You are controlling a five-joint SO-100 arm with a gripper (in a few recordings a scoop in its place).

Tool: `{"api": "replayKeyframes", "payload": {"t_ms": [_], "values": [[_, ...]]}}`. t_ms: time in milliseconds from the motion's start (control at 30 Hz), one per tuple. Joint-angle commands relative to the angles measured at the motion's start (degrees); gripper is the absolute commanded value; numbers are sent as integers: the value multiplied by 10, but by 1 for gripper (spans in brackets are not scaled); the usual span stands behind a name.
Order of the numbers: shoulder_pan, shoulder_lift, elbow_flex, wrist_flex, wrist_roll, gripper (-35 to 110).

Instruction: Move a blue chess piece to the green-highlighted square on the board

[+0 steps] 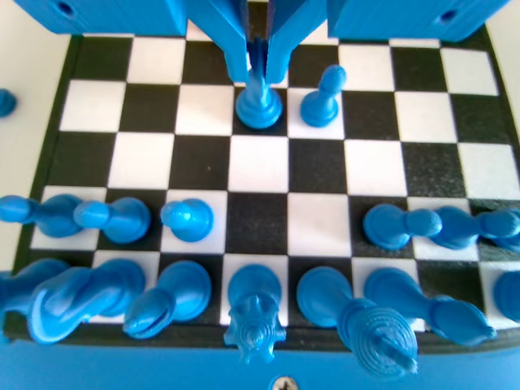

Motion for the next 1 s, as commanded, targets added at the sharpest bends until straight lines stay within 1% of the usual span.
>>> {"api": "replayKeyframes", "payload": {"t_ms": [0, 200, 367, 533, 667, 800, 967], "values": [[-5, 21, -16, 2, -2, 12], [-2, 21, -32, 17, 4, 16], [-3, 31, -65, 70, 11, 17], [-11, 61, -120, 164, 22, 15], [-14, 120, -167, 251, 25, 13], [-21, 196, -204, 329, -2, 6], [-28, 294, -236, 415, -43, 2]]}}
